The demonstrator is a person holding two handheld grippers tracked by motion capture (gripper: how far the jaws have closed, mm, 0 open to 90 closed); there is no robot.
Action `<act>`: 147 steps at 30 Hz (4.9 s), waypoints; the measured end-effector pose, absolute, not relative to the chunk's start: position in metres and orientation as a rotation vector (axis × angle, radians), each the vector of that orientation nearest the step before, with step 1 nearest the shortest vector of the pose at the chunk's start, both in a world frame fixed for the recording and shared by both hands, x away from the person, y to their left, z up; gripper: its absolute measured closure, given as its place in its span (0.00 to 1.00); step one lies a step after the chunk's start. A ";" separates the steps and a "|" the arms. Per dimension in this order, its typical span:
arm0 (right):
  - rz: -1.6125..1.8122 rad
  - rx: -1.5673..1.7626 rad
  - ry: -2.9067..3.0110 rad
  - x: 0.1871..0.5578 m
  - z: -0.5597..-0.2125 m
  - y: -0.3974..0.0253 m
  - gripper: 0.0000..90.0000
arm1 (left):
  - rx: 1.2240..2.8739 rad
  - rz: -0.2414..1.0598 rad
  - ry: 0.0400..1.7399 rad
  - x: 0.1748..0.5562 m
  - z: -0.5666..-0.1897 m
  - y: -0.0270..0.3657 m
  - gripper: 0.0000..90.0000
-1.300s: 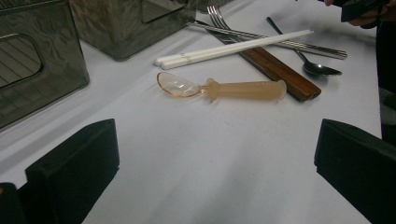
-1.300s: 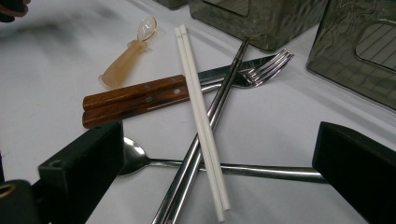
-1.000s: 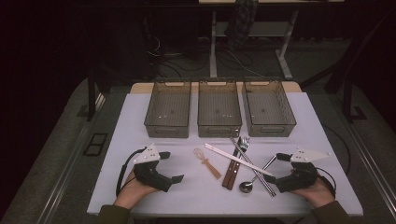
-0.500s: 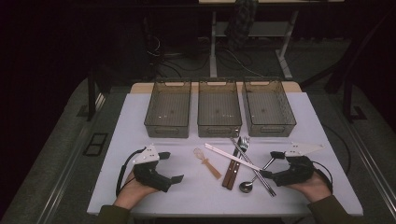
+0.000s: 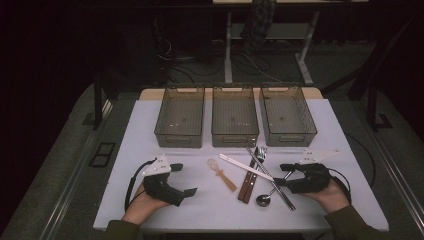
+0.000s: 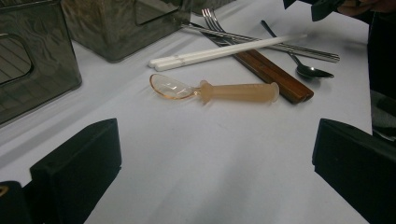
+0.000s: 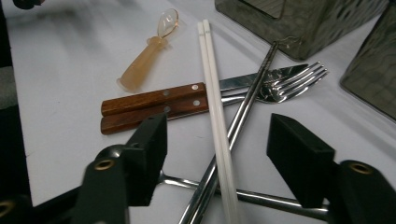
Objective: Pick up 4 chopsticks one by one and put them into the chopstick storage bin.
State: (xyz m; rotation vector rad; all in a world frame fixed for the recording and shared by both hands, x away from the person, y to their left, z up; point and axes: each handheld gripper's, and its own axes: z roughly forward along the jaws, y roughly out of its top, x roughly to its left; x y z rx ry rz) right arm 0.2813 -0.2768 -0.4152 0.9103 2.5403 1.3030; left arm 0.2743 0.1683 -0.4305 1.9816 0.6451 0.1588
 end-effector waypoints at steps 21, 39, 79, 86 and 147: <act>1.130 0.873 2.675 0.291 -0.426 -0.277 0.77 | 1.983 0.155 0.640 0.273 -0.430 0.168 0.01; 1.009 0.844 2.747 0.290 -0.434 -0.278 0.86 | 1.989 0.156 0.641 0.273 -0.430 0.168 0.01; 0.989 0.874 2.716 0.308 -0.433 -0.285 0.92 | 1.998 0.145 0.639 0.273 -0.432 0.166 0.01; 1.001 0.889 2.707 0.311 -0.435 -0.287 0.89 | 1.999 0.141 0.641 0.273 -0.432 0.166 0.01; 1.024 0.727 2.742 0.343 -0.430 -0.230 0.88 | 2.006 0.130 0.635 0.274 -0.434 0.165 0.01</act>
